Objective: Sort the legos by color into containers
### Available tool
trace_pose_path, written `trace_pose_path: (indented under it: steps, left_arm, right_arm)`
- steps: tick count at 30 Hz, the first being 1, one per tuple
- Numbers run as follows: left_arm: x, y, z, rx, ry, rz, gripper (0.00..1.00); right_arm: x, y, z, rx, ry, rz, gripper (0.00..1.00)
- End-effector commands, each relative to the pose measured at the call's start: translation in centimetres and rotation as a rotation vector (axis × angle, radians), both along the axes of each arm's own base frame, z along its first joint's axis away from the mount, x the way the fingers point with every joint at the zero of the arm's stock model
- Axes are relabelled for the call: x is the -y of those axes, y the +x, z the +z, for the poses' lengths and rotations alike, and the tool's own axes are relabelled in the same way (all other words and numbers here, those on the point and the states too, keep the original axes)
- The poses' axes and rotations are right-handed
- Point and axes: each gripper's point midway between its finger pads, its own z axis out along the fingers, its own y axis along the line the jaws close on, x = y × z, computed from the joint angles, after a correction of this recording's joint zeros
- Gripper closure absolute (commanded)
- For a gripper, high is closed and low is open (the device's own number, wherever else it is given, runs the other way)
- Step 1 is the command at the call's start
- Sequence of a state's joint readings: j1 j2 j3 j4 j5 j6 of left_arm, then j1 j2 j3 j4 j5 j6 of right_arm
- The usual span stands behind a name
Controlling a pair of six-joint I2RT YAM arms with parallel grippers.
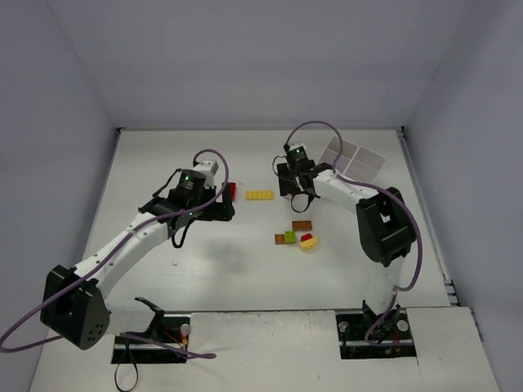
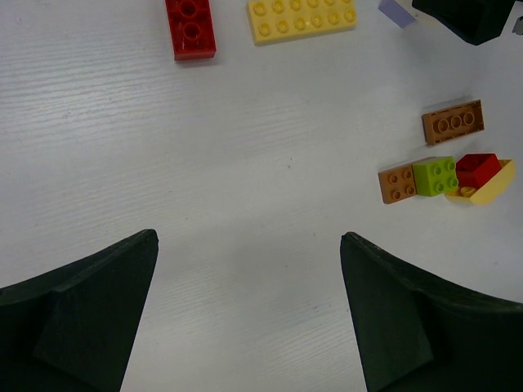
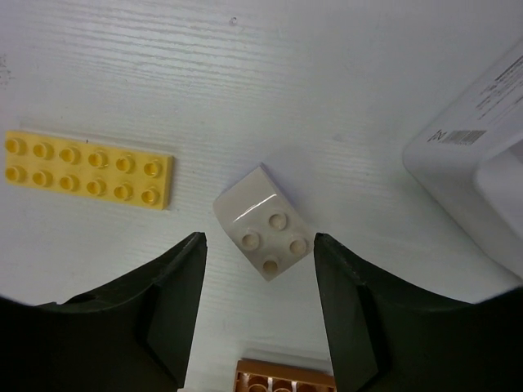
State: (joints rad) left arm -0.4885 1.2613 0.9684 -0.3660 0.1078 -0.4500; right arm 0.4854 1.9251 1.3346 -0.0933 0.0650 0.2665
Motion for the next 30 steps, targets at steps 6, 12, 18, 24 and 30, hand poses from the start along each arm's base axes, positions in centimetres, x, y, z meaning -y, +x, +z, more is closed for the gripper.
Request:
trace_pose_path:
  steps: [6, 12, 18, 24, 30]
  left_arm:
    - [0.4, 0.6, 0.8, 0.028, -0.031, -0.009, 0.14]
    - [0.6, 0.6, 1.0, 0.029, -0.037, -0.019, 0.14]
    - [0.8, 0.5, 1.0, 0.024, -0.04, -0.03, 0.14]
    - [0.8, 0.4, 1.0, 0.024, -0.039, -0.034, 0.14]
    - [1.2, 0.4, 1.3, 0.036, -0.051, -0.058, 0.14]
  right_arm:
    - [-0.8, 1.8, 2.2, 0.082, -0.053, 0.254, 0.47]
    - [-0.9, 1.9, 2.1, 0.072, -0.039, 0.347, 0.47]
    - [-0.5, 1.8, 0.7, 0.035, -0.033, 0.358, 0.48]
    - [-0.4, 1.8, -0.1, 0.018, -0.043, 0.373, 0.52]
    - [-0.5, 2.1, 0.7, 0.038, -0.036, 0.393, 0.8]
